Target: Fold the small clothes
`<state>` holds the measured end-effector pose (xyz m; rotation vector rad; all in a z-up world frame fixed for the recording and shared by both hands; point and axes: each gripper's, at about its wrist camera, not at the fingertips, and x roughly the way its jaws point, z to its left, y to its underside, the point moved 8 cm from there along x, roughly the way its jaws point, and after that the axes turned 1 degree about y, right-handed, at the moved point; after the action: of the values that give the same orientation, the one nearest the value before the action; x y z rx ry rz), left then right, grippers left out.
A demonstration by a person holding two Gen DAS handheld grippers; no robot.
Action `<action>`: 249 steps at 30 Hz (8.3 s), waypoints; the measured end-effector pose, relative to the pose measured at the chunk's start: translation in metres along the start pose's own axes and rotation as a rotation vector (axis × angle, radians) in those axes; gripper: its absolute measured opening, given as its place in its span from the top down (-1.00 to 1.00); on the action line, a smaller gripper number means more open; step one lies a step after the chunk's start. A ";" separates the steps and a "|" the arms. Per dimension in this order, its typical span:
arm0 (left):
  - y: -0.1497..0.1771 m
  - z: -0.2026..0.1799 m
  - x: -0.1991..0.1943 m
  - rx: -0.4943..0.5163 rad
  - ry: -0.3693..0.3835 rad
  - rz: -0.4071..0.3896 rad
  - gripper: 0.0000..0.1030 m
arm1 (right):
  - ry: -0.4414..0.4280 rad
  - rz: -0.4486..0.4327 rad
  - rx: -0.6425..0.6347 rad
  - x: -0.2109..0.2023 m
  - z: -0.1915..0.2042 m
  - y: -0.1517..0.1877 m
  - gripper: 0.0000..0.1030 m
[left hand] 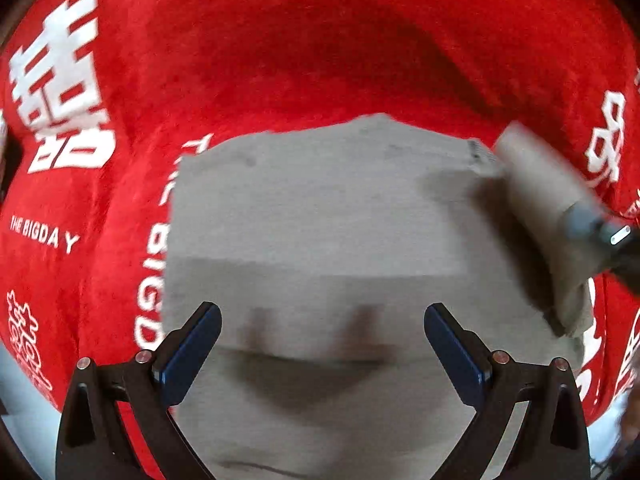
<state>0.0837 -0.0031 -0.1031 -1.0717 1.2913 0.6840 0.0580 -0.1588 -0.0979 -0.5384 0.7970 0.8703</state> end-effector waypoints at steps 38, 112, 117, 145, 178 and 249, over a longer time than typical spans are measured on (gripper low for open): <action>0.006 0.091 0.009 -0.198 0.183 0.047 -0.97 | 0.194 0.101 -0.119 0.031 0.026 0.064 -0.11; 0.030 0.101 -0.008 -0.104 -0.019 0.073 0.46 | -0.065 0.139 0.314 0.055 0.013 0.094 0.26; 0.022 0.086 -0.018 -0.096 -0.035 0.019 -0.98 | 0.060 0.066 0.278 -0.004 -0.032 0.094 -0.02; 0.010 0.008 0.003 -0.072 0.000 0.079 -0.98 | 0.419 -0.100 0.277 -0.103 -0.211 0.008 0.81; 0.053 -0.043 -0.042 0.022 -0.110 0.114 -0.98 | 0.270 0.074 0.180 -0.120 -0.140 0.091 -0.15; 0.298 0.081 0.026 -0.113 0.111 0.293 -0.98 | 0.073 0.216 0.240 -0.008 -0.176 0.345 -0.38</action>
<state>-0.1421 0.1828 -0.2050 -1.0322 1.5387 0.9368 -0.3003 -0.0975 -0.2306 -0.2761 1.0246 0.9413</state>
